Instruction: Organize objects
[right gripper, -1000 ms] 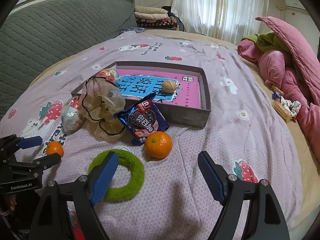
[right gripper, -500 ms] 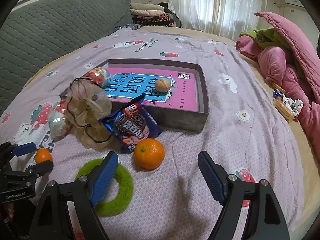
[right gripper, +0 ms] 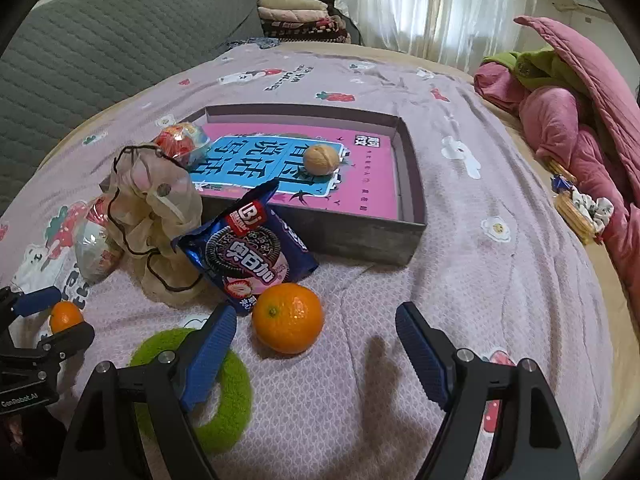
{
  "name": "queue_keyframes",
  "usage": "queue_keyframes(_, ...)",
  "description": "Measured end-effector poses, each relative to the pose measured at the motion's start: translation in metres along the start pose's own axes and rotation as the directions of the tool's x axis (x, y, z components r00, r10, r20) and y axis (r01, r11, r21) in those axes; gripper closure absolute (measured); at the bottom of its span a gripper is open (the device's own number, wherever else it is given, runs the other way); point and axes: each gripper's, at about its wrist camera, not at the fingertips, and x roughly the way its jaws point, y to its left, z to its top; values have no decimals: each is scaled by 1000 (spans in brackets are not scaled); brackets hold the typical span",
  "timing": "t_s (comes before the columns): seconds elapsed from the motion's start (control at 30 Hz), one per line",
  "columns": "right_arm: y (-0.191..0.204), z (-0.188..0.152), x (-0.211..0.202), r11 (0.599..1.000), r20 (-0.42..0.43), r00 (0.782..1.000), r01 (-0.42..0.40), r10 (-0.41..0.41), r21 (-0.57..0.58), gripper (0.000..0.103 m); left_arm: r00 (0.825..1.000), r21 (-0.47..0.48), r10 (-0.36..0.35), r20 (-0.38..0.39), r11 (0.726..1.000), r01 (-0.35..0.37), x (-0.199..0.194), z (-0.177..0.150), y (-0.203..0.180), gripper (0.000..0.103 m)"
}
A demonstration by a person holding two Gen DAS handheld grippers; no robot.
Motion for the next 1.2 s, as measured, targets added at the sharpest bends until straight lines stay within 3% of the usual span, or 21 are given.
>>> queue_keyframes(0.2, 3, -2, 11, 1000, -27, 1000, 2, -2, -5, 28, 1000, -6, 6, 7, 1000, -6, 1, 0, 2, 29)
queue_keyframes(0.47, 9, -7, 17, 1000, -24, 1000, 5, -6, -31, 44, 1000, -18, -1, 13, 1000, 2, 2, -2, 3, 30)
queue_keyframes(0.73, 13, -9, 16, 999, -18, 1000, -13, 12, -50, 62, 1000, 8, 3, 23, 1000, -4, 1, -2, -5, 45)
queue_keyframes(0.87, 13, -10, 16, 999, -20, 1000, -18, 17, -44, 63, 1000, 23, 4, 26, 1000, -5, 1, -3, -9, 51)
queue_keyframes(1.0, 13, -10, 14, 999, -16, 1000, -20, 19, -38, 63, 1000, 40, -8, 27, 999, 7, -1, -4, -14, 63)
queue_keyframes(1.2, 10, -12, 10, 999, -10, 1000, -23, 23, -24, 63, 999, 41, -10, 35, 999, 9, -4, -5, -15, 64)
